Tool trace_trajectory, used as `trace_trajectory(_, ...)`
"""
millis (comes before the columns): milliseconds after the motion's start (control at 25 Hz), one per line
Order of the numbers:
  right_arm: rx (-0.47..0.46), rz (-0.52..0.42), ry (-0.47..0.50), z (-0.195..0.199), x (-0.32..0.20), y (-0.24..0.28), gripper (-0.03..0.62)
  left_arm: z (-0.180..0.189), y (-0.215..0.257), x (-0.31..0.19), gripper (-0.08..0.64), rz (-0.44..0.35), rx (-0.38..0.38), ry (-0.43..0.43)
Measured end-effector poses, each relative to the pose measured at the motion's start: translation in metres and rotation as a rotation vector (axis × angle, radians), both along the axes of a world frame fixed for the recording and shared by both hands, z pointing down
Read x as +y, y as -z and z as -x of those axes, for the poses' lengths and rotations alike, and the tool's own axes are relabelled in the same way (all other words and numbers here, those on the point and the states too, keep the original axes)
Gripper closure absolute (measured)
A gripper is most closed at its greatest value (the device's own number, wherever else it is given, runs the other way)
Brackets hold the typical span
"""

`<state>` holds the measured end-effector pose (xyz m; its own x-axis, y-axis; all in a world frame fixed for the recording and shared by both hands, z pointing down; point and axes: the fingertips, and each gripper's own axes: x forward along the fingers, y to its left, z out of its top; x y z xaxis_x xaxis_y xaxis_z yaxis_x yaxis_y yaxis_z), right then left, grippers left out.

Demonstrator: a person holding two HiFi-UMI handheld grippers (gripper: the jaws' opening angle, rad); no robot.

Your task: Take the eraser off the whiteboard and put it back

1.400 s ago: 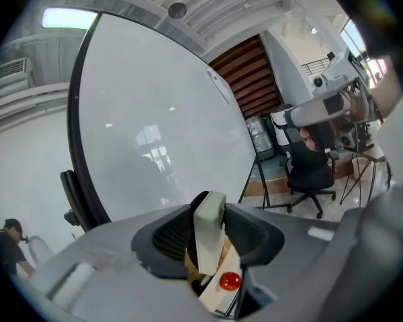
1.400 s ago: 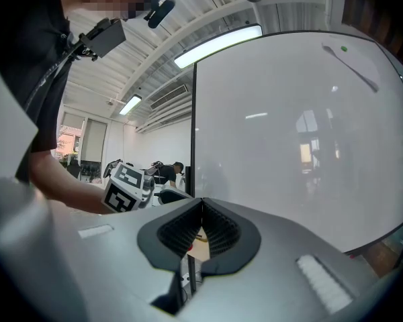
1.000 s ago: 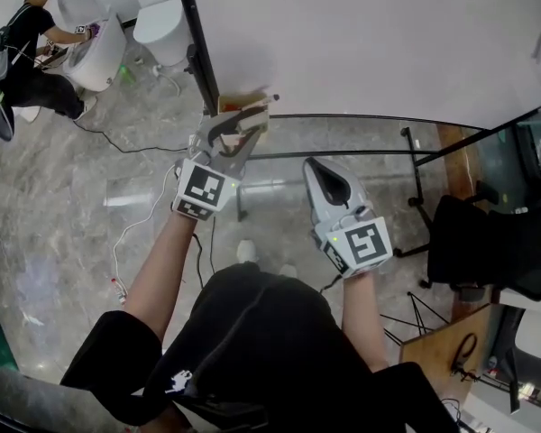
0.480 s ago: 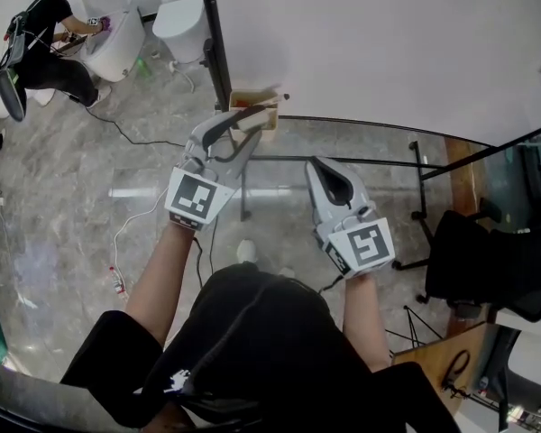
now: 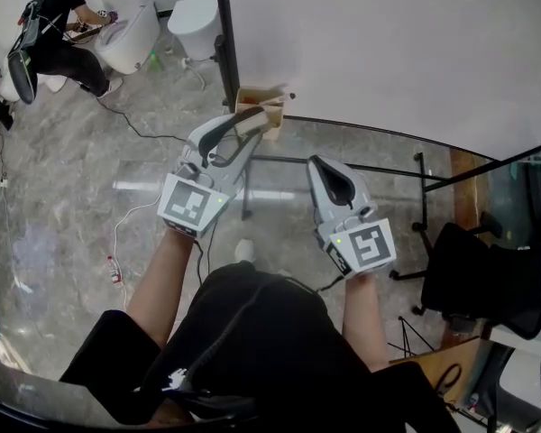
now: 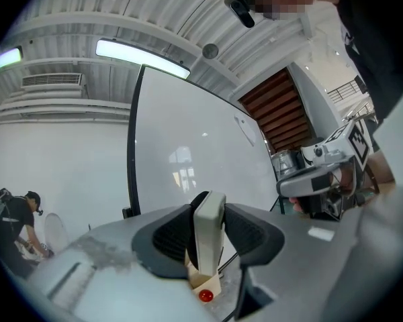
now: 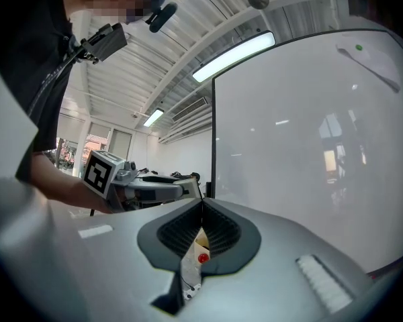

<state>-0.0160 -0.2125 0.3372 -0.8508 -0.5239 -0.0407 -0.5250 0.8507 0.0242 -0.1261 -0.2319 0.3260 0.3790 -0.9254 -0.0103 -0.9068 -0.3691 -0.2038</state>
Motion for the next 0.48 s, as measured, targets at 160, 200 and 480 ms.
trace_trajectory(160, -0.012, -0.008, 0.018, 0.001, 0.002, 0.003, 0.583, 0.001, 0.004, 0.007, 0.396, -0.013, 0.017, 0.018)
trace_trajectory(200, -0.015, -0.01, 0.021, 0.001, 0.003, 0.004, 0.583, 0.001, 0.005, 0.009, 0.396, -0.016, 0.019, 0.021)
trace_trajectory(480, -0.015, -0.021, 0.032, -0.004, 0.005, 0.008, 0.583, -0.002, 0.004, 0.019, 0.397, -0.025, 0.032, 0.038)
